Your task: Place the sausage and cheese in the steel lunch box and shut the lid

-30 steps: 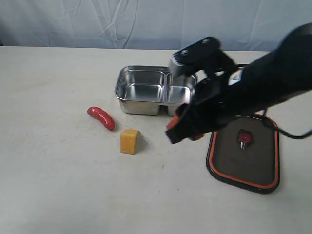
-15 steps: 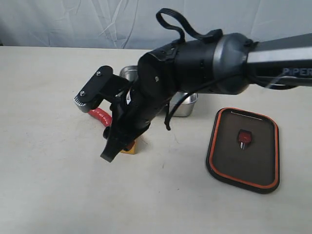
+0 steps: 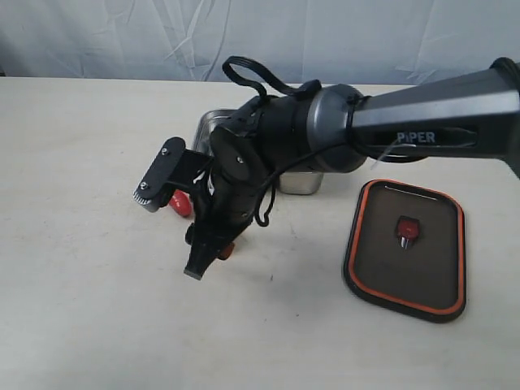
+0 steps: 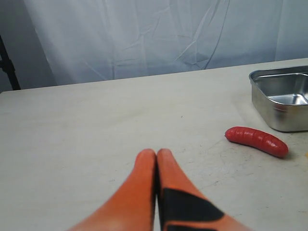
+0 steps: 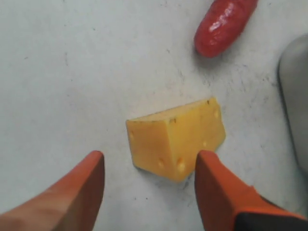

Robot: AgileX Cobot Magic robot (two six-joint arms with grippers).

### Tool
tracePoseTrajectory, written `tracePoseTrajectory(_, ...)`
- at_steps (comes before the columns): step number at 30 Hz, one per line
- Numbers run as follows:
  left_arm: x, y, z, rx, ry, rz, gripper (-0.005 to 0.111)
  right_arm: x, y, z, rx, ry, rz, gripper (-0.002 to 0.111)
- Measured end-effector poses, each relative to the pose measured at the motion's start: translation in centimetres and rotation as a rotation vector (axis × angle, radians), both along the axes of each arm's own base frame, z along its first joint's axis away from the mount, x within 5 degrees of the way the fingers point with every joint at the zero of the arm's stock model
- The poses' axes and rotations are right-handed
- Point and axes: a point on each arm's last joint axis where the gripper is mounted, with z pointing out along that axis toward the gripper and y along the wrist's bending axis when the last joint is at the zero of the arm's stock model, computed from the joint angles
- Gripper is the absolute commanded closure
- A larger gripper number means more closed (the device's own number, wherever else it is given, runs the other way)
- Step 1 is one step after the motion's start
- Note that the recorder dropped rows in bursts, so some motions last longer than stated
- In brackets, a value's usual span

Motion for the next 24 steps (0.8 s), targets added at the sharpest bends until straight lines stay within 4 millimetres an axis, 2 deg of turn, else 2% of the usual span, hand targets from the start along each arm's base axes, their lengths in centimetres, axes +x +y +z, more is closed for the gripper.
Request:
tracePoseTrajectory(10, 0.0, 0.0, 0.0, 0.000, 0.000, 0.000, 0.107, 0.4, 0.5, -1.9, -0.007, -0.013, 0.012, 0.057)
tracePoseTrajectory(12, 0.0, 0.0, 0.0, 0.000, 0.000, 0.000, 0.107, 0.5, 0.6, -2.2, -0.010, -0.018, 0.017, 0.066)
tracePoseTrajectory(17, 0.0, 0.0, 0.0, 0.000, 0.000, 0.000, 0.107, 0.6, 0.6, -2.1, -0.008, -0.019, 0.013, 0.109)
tracePoseTrajectory(24, 0.0, 0.0, 0.0, 0.000, 0.000, 0.000, 0.107, 0.4, 0.3, -2.0, -0.048, 0.015, 0.004, 0.109)
